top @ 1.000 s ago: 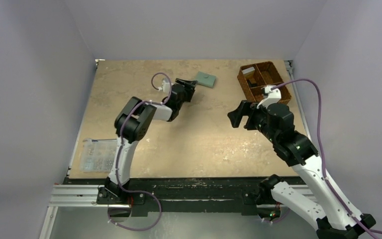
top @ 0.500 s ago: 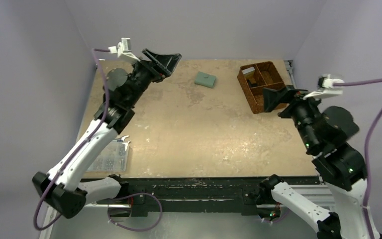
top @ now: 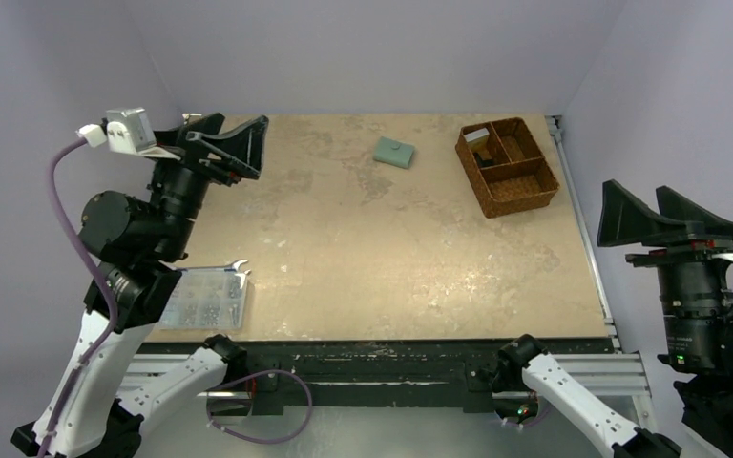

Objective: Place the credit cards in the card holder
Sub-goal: Reset both arms

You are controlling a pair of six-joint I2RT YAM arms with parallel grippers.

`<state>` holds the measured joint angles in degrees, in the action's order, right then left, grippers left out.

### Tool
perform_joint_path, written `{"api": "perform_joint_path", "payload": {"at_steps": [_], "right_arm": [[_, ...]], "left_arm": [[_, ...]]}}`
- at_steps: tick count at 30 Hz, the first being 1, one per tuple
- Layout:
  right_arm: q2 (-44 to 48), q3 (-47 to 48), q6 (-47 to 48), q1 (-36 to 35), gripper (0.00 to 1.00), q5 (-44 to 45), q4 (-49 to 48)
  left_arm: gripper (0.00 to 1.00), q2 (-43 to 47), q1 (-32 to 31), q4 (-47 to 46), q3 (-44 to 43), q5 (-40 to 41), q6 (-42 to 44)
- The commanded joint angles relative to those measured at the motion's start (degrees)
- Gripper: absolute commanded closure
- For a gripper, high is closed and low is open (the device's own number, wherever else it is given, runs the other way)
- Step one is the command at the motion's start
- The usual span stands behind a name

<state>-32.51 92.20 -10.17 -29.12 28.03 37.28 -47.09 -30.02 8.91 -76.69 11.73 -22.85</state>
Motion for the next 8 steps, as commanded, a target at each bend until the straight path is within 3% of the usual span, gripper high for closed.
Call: {"api": "perform_joint_path", "payload": {"at_steps": [1,8], "right_arm": [[-1.5,-0.4,1.0,0.2,0.01,1.7,-0.6],[0.8,-2.4,0.3,0.2,0.01,-0.7,-1.3]], "left_arm": [[0.00,-0.8,0.2,4.7,-2.6,3.3,6.3],[0.00,-0.3,0.2,4.5,-2.8,3.9,7.1]]}}
